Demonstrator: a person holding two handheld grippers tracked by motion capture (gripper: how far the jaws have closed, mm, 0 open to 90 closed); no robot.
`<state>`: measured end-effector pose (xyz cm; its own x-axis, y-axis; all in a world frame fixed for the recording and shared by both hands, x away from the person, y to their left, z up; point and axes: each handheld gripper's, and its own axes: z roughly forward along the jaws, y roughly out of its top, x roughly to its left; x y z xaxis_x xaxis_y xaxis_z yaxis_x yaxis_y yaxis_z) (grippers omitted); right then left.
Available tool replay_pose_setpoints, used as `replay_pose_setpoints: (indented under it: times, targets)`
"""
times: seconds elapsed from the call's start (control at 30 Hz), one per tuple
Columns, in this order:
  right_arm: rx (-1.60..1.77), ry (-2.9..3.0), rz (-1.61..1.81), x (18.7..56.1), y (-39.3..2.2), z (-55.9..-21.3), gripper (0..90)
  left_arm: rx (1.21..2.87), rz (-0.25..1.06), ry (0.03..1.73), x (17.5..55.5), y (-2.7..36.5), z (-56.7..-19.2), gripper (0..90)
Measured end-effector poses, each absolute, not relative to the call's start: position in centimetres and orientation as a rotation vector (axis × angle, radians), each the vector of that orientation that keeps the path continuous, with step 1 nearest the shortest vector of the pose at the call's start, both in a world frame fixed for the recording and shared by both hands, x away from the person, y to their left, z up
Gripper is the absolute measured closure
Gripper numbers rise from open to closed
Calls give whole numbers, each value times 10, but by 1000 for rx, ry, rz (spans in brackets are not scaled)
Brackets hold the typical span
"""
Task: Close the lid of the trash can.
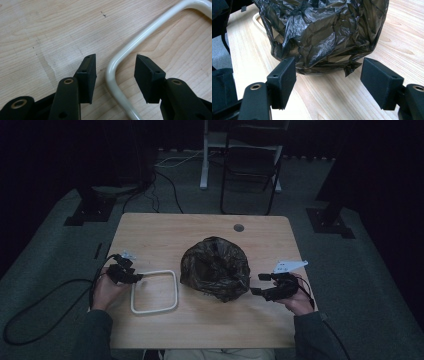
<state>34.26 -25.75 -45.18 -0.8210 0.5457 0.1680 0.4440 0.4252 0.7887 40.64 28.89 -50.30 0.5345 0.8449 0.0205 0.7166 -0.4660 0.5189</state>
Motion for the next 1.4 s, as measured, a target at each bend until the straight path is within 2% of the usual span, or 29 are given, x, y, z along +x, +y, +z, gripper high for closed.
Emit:
replay_pose_setpoints:
  times: [1.0, 1.17, 1.4]
  targets:
    - [895, 2564, 1361, 343, -258, -455, 279, 2355, 342, 1290, 415, 291, -515, 544]
    - [904, 2565, 1358, 343, -258, -456, 279, 2359, 337, 1270, 415, 291, -515, 579]
    - [903, 2565, 1356, 343, -258, -456, 279, 2369, 328, 1234, 413, 290, -515, 679]
